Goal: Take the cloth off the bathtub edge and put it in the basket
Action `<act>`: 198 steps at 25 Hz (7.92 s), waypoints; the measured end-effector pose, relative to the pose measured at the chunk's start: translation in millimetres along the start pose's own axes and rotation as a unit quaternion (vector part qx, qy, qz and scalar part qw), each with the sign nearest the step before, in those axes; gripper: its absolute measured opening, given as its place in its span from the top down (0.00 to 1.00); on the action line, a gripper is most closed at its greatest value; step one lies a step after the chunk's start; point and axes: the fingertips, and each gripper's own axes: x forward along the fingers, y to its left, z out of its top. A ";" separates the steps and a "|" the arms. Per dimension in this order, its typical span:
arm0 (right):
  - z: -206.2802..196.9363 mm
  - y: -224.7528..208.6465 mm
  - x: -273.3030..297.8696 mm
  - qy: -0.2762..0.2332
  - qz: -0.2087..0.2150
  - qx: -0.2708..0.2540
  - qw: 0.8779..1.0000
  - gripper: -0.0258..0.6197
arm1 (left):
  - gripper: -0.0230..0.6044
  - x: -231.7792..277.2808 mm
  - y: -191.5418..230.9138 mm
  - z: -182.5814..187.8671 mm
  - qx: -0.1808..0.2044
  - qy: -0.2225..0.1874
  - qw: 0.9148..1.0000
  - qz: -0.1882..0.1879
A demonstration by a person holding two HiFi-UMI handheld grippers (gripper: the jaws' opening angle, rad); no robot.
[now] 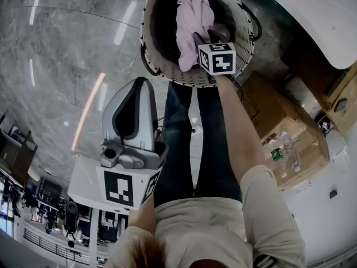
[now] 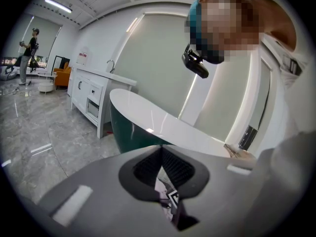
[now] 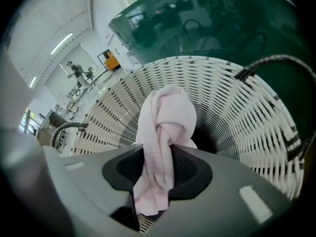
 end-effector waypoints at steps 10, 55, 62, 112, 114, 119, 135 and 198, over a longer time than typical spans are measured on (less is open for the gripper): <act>-9.2 -5.1 7.5 0.017 0.002 -0.005 1.000 0.77 | 0.89 5.8 -0.1 -13.4 -0.015 0.010 1.000 -0.002; 44.8 -10.1 -40.8 -0.063 -0.021 -0.010 0.998 0.94 | 0.89 7.4 -18.7 25.4 -0.003 -0.024 1.000 -0.008; 55.4 -5.0 -51.4 -0.071 -0.021 -0.009 0.997 0.96 | 0.89 9.0 -22.4 41.5 0.003 -0.035 0.999 -0.014; 252.2 82.5 -445.7 -0.362 -0.027 -0.005 0.932 0.96 | 0.89 -67.2 -85.3 234.6 0.042 -0.130 0.987 -0.088; 251.6 90.9 -465.6 -0.372 -0.024 -0.010 0.928 0.96 | 0.89 -76.0 -87.7 239.8 0.047 -0.132 0.986 -0.090; 252.9 119.9 -514.0 -0.395 -0.010 -0.036 0.918 0.96 | 0.89 -97.1 -95.1 258.0 0.064 -0.143 0.983 -0.095; 238.8 164.4 -603.7 -0.446 0.000 -0.065 0.893 0.96 | 0.89 -136.2 -123.6 308.4 0.091 -0.200 0.968 -0.119; 205.8 146.9 -621.0 -0.442 -0.046 -0.031 0.895 0.96 | 0.89 -149.6 -135.0 307.8 0.099 -0.188 0.965 -0.154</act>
